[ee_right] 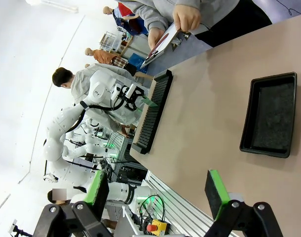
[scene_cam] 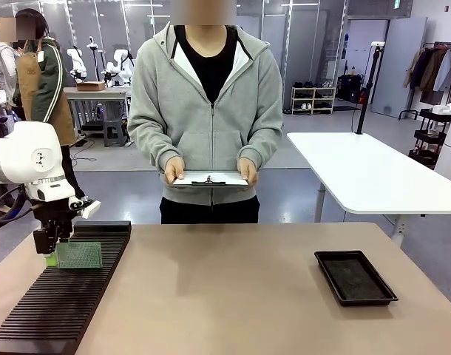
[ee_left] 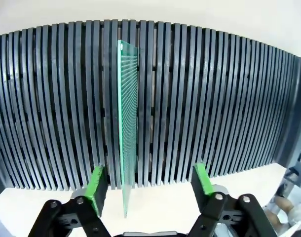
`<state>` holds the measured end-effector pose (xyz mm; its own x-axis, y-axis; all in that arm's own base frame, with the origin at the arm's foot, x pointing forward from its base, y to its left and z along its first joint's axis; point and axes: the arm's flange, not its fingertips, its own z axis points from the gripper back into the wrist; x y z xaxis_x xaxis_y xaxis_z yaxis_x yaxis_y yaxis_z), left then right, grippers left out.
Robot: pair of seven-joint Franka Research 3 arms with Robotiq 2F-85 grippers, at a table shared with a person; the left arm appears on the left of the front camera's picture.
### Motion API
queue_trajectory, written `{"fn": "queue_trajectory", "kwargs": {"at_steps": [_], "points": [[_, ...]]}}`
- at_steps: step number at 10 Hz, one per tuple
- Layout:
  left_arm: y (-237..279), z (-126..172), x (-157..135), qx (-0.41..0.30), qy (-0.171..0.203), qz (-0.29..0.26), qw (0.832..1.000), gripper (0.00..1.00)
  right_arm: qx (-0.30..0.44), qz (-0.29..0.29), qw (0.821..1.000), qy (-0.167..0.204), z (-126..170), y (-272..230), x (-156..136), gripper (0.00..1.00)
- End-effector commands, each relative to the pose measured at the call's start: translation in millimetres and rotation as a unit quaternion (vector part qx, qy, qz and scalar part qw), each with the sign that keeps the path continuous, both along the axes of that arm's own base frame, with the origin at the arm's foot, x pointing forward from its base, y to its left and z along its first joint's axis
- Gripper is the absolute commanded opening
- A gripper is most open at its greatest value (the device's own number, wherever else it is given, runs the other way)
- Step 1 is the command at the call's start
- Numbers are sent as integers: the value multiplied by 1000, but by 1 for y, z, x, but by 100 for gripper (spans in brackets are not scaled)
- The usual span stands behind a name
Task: Inspect the PCB.
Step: Pick up the Blank PCB and present it to the human.
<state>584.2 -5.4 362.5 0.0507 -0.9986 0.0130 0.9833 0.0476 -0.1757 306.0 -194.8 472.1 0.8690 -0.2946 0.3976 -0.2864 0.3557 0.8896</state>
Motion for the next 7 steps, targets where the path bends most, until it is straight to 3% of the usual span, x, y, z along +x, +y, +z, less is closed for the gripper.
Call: {"fn": "queue_trajectory", "kwargs": {"at_steps": [1, 2, 4, 5, 6, 7], "points": [[1, -1, 7, -19, 1, -8, 1000, 7, 2, 1, 1000, -2, 1, 0, -1, 100], [1, -2, 8, -20, -3, -8, 1000, 0, 2, 1, 1000, -2, 1, 0, -1, 100], [2, -4, 9, -20, -10, -7, 1000, 0, 2, 1, 1000, -2, 1, 0, -1, 100], [2, -4, 10, -21, -9, -6, 1000, 6, 2, 1, 1000, -2, 1, 0, -1, 100], [3, -6, 9, -20, -9, -5, 1000, 0, 2, 1, 1000, -2, 1, 0, -1, 100], [4, -6, 10, -19, -10, -7, 1000, 0, 2, 1, 1000, -2, 1, 0, -1, 100]]}}
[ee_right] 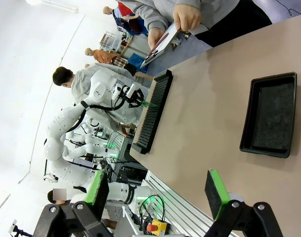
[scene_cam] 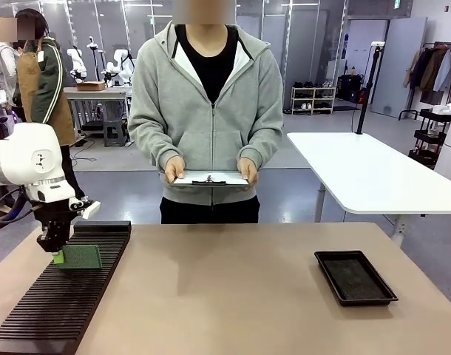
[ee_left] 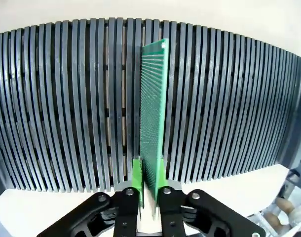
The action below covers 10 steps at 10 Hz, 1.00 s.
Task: Inspect the PCB.
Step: Pick up the Blank PCB and present it to the human.
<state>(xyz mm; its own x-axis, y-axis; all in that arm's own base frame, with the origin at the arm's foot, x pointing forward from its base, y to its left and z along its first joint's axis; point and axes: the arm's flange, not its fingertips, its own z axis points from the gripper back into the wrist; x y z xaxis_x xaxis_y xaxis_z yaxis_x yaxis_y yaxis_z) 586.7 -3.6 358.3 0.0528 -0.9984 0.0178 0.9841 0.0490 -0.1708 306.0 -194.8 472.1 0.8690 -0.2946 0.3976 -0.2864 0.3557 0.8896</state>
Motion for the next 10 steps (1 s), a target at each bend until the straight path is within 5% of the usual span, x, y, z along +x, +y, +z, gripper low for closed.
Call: {"fn": "queue_trajectory", "kwargs": {"at_steps": [1, 6, 10], "points": [[2, -1, 6, -11, -5, -12, 1000, 0, 2, 1, 1000, -2, 1, 0, -1, 100], [-1, 10, -3, -17, -8, 4, 1000, 0, 2, 1, 1000, -2, 1, 0, -1, 100], [-1, 84, -60, -64, -40, 17, 997, 0, 2, 1, 1000, -2, 1, 0, -1, 100]]}}
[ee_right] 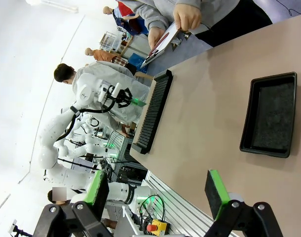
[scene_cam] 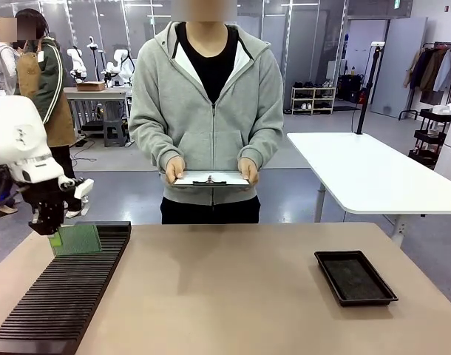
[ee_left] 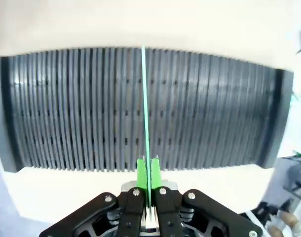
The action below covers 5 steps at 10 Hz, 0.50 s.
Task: Inspect the PCB.
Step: Pick up the Blank PCB and present it to the human.
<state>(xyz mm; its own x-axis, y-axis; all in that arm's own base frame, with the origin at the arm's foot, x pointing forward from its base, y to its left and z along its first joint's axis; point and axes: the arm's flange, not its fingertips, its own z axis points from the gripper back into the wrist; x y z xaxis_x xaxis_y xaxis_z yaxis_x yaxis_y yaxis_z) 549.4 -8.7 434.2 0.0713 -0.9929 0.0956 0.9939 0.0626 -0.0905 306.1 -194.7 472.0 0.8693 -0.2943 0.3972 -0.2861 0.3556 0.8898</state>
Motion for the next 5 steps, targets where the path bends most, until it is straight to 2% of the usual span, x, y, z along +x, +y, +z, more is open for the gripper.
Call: {"fn": "queue_trajectory", "kwargs": {"at_steps": [1, 3, 4, 5], "points": [[5, 14, -30, -44, 20, 23, 999, 0, 2, 1, 1000, -2, 1, 0, -1, 100], [12, 17, -37, -77, 30, 48, 995, 0, 2, 1, 1000, -2, 1, 0, -1, 100], [16, 21, -42, -134, 55, 77, 986, 0, 2, 1, 1000, -2, 1, 0, -1, 100], [21, 23, -46, -175, 62, 90, 978, 0, 2, 1, 1000, -2, 1, 0, -1, 100]]}}
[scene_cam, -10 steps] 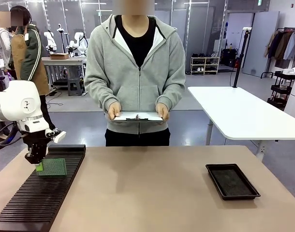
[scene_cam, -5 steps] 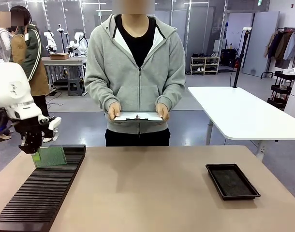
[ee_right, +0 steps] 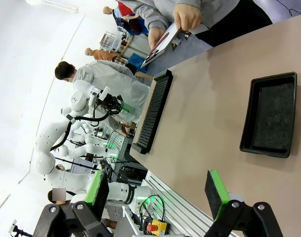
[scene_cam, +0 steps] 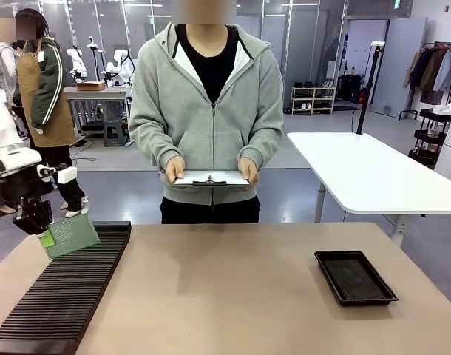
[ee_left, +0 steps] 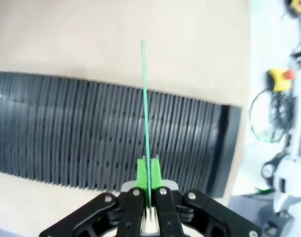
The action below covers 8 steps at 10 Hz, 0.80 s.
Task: Inspect the PCB.
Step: Pick up the Blank PCB and present it to the human.
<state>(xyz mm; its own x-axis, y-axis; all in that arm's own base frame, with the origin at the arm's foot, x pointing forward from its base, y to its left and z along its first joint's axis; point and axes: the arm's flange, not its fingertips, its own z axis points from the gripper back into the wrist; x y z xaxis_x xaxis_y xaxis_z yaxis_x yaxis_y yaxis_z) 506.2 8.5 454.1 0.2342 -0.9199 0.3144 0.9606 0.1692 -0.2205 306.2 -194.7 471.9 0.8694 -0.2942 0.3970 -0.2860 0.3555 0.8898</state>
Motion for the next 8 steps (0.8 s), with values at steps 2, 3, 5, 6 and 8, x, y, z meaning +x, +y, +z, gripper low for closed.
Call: {"fn": "queue_trajectory", "kwargs": {"at_steps": [2, 3, 5, 6, 8], "points": [[18, -6, -3, -157, 75, 70, 982, 0, 2, 1, 1000, -2, 1, 0, -1, 100], [20, -19, 2, -222, 129, 142, 956, 0, 2, 1, 1000, -2, 1, 0, -1, 100], [24, -47, 21, -322, 170, 163, 917, 0, 2, 1, 1000, -2, 1, 0, -1, 100], [25, -65, 30, -368, 189, 182, 892, 0, 2, 1, 1000, -2, 1, 0, -1, 100], [22, -90, 35, -406, 206, 215, 864, 0, 2, 1, 1000, -2, 1, 0, -1, 100]]}}
